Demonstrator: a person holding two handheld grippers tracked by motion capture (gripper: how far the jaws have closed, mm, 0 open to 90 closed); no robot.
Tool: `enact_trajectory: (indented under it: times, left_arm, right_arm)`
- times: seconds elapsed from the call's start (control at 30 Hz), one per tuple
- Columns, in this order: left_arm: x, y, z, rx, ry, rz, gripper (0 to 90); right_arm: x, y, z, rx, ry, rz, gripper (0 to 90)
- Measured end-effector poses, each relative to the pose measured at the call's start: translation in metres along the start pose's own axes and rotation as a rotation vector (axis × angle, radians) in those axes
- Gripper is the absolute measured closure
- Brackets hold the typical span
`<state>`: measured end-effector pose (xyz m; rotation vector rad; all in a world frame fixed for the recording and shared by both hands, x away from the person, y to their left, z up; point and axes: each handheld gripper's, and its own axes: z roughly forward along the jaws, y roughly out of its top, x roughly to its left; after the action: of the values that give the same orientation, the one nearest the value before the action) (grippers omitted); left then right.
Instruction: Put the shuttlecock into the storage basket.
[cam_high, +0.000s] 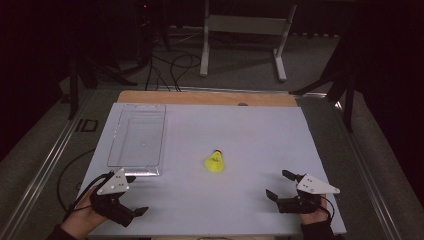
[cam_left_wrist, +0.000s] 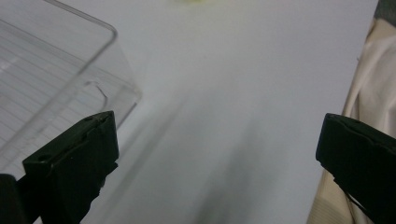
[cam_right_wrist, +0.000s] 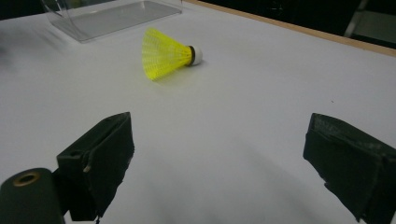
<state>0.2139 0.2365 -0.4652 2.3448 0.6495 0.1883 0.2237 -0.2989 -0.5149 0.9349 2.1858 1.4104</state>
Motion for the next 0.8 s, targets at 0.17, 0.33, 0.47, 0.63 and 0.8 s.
enact_trajectory:
  times: [0.17, 0.33, 0.47, 0.63, 0.8]
  left_arm:
    - [-0.003, 0.004, 0.007, 0.079, -0.034, 0.028, 0.3]
    - [-0.005, 0.007, 0.012, 0.136, -0.086, 0.041, 0.3]
    - [-0.005, 0.013, 0.014, 0.165, -0.119, 0.043, 0.3]
    - [-0.005, 0.022, 0.018, 0.216, -0.133, 0.056, 0.3]
    - [-0.006, 0.032, 0.025, 0.246, -0.124, 0.083, 0.3]
  right_arm:
    - [0.0, 0.001, 0.0, 0.001, -0.003, -0.004, 8.6]
    - [0.0, 0.001, 0.0, 0.003, -0.001, -0.006, 8.6]
    - [0.0, 0.001, 0.001, 0.003, 0.0, -0.002, 8.6]
    - [0.0, 0.001, 0.001, 0.006, 0.002, 0.001, 8.6]
    - [0.001, 0.001, 0.001, 0.01, 0.002, 0.009, 8.6]
